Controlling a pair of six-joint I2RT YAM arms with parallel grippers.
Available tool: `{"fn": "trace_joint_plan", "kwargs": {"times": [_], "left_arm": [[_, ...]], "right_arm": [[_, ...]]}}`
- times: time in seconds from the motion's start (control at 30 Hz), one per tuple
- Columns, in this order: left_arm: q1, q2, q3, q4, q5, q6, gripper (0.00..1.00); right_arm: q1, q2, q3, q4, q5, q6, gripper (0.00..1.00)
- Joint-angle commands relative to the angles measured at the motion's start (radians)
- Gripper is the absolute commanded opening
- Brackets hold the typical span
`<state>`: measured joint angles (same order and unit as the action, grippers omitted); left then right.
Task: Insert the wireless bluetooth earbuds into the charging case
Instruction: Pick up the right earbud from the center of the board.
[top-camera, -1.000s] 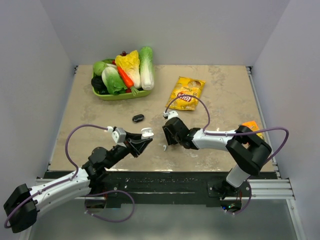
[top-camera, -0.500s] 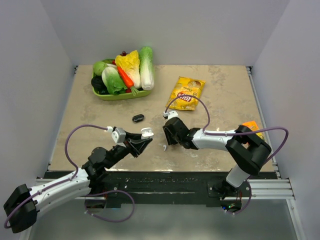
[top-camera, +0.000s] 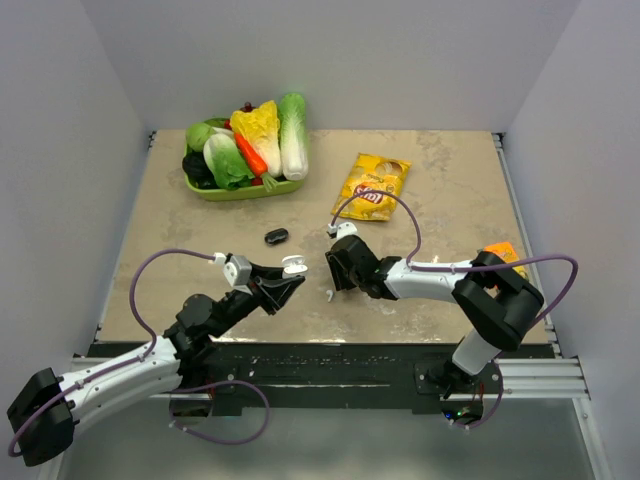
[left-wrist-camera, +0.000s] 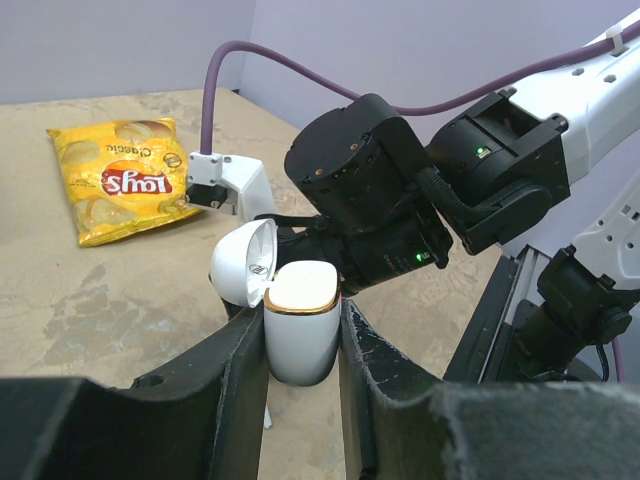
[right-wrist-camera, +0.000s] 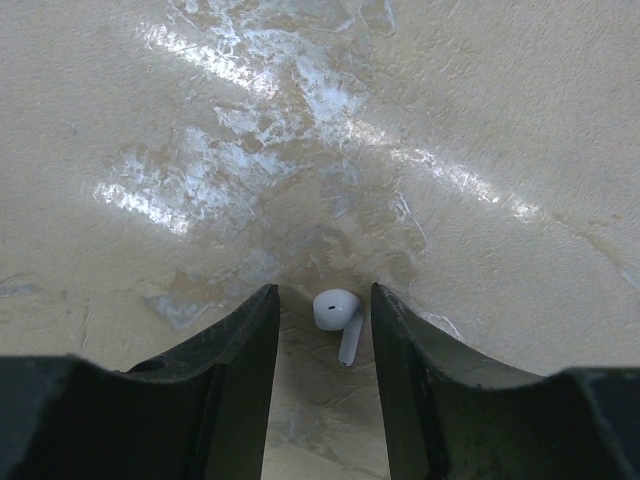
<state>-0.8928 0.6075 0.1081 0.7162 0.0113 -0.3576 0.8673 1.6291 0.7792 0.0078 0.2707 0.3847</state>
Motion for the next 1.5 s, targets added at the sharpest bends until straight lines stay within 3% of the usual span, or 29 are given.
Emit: {"fn": "trace_joint_plan", "kwargs": {"times": [0.0, 1.47], "left_arm": [[-0.006, -0.003, 0.013, 0.037, -0.010, -0.017, 0.00], [-0.008, -0.006, 0.008, 0.039, -0.008, -0.021, 0.00]], "right_arm": [[-0.007, -0.038, -0.017, -0.005, 0.013, 0.019, 0.45], [-0.005, -0.006, -0.020, -0.014, -0.019, 0.026, 0.36]]}}
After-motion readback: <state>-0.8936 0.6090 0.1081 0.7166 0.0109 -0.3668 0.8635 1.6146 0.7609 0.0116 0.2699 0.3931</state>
